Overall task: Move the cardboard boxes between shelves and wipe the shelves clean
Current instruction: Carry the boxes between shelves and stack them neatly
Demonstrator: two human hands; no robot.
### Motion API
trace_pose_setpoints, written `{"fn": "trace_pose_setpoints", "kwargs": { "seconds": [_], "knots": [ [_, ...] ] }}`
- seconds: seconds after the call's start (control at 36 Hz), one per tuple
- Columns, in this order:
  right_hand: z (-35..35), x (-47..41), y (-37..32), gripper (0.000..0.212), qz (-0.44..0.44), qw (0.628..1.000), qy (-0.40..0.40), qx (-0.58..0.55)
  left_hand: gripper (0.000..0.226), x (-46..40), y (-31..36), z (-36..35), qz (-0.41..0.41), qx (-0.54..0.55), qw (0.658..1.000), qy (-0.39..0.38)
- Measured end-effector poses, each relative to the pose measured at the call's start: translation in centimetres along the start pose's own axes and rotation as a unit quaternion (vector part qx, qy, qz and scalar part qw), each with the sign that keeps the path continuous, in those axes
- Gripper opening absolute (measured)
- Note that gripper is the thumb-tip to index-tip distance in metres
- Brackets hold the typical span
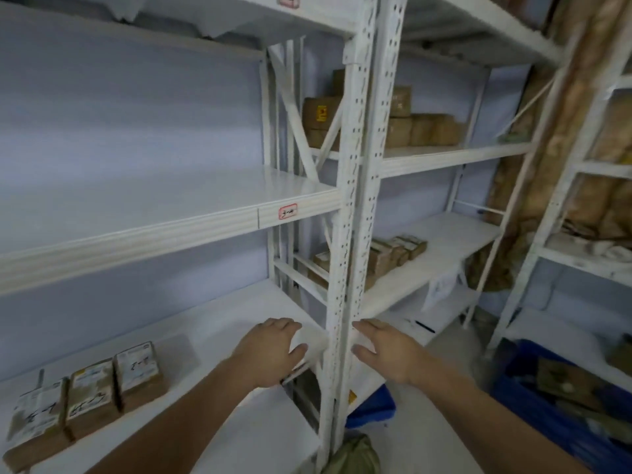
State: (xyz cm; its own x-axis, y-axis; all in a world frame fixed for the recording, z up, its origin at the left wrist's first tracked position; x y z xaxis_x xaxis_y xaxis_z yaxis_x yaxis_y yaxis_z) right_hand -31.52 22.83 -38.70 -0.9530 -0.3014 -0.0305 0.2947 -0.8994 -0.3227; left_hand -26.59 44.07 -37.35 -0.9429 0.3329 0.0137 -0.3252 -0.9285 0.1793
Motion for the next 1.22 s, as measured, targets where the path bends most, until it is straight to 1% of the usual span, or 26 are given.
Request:
{"fn": "trace_pose_setpoints", "kwargs": {
  "seconds": [0.06,0.14,0.22,0.33,0.44,0.61,0.86,1.06,1.22],
  "knots": [
    [0.4,1.7,0.9,0.066,-0.001,1.000,0.003,-0.001,0.059,0.2,2.7,-0.2,-0.012,0.010,1.000,-0.005],
    [2.0,6.6,4.8,0.067,-0.035,0.999,0.017,-0.001,0.059,0.7,9.6,-1.0,-0.049,0.024,0.998,-0.009],
    [3.0,10.4,7.8,0.066,-0.062,0.998,0.011,-0.016,0.060,0.8,14.9,-2.0,-0.075,0.032,0.997,-0.015],
    [4.7,13.5,10.9,0.063,-0.087,0.996,0.012,-0.021,0.061,-0.1,19.8,-3.2,-0.102,0.027,0.994,-0.030],
    [5.5,14.8,14.4,0.062,-0.104,0.994,0.013,-0.018,0.062,-2.3,23.4,-4.2,-0.115,0.025,0.992,-0.039],
    [6.6,14.3,20.8,0.061,-0.115,0.993,0.014,-0.002,0.061,-7.3,28.6,-6.1,-0.140,0.025,0.988,-0.051],
    [10.8,10.5,31.5,0.059,-0.132,0.991,0.024,0.019,0.058,-18.2,35.3,-7.7,-0.155,0.044,0.986,-0.048],
    [12.2,7.7,39.6,0.062,-0.152,0.988,0.026,0.012,0.057,-25.5,39.4,-9.5,-0.153,0.026,0.986,-0.060],
    [12.6,5.8,46.6,0.062,-0.150,0.988,0.018,0.012,0.055,-30.7,44.0,-11.2,-0.163,0.014,0.984,-0.065]
  ]
}}
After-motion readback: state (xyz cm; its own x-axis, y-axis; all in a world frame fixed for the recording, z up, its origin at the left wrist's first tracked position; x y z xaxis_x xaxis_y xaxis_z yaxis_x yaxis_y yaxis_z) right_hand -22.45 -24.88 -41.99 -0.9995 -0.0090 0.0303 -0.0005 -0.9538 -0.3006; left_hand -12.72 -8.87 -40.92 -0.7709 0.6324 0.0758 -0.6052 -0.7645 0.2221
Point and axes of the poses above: each hand's wrist, its own x-axis away from the middle knuckle, its own z-axis out of the back of the hand, y = z × x, the point moved 9 cm from there along -x, towards the middle knuckle, and after that the axes turned 15 degrees about z, right-handed, at the moved point
